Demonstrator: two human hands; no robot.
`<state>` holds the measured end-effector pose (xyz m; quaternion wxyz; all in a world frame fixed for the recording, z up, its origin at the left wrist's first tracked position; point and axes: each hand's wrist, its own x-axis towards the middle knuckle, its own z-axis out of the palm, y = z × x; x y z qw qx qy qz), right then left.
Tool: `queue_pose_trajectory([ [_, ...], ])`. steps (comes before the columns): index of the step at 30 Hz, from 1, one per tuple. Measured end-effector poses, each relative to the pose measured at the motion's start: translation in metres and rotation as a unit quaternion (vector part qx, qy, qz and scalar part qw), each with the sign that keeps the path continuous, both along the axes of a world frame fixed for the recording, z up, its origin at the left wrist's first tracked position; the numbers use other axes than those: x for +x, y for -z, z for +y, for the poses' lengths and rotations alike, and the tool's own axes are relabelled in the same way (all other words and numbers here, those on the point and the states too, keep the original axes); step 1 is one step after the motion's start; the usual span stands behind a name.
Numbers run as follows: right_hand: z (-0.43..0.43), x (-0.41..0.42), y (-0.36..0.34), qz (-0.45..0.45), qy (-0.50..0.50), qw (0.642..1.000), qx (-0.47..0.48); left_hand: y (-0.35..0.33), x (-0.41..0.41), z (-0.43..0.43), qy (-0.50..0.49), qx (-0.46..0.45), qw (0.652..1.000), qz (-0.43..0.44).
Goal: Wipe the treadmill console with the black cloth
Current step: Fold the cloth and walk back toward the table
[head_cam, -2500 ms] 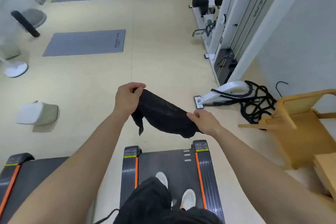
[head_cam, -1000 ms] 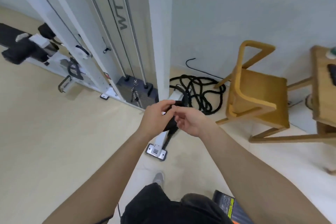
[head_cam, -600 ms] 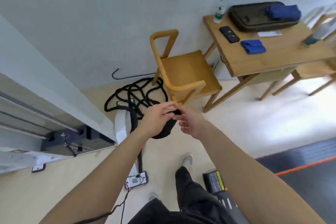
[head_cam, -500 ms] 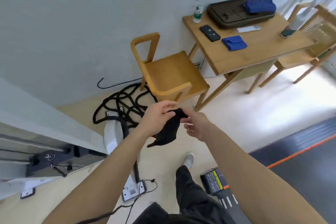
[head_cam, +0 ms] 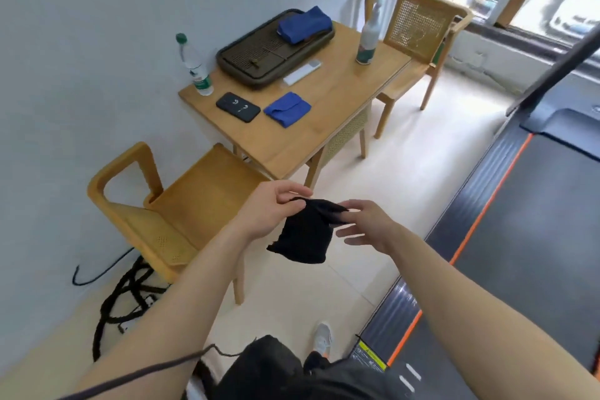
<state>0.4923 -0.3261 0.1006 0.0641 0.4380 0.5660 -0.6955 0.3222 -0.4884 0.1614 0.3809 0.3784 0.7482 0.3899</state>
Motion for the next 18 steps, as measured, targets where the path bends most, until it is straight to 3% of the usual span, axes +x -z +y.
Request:
queue_pose_trajectory([
  [4,0.067,-0.004,-0.014,0.038,0.050,0.998,-0.004,0.001,-0.029,0.071,-0.027,0.006,1.000,-0.005],
  [10,0.160,-0.038,-0.037,0.024,0.086,0.995,0.041,0.007,-0.076,0.181,-0.033,0.022,0.999,-0.033],
  [14,0.227,-0.074,-0.048,-0.040,0.103,0.986,0.121,0.005,-0.116,0.248,-0.028,0.031,0.999,0.006],
  [18,0.283,-0.125,-0.065,-0.085,0.132,0.955,0.253,0.003,-0.153,0.297,-0.038,0.020,0.999,0.024],
])
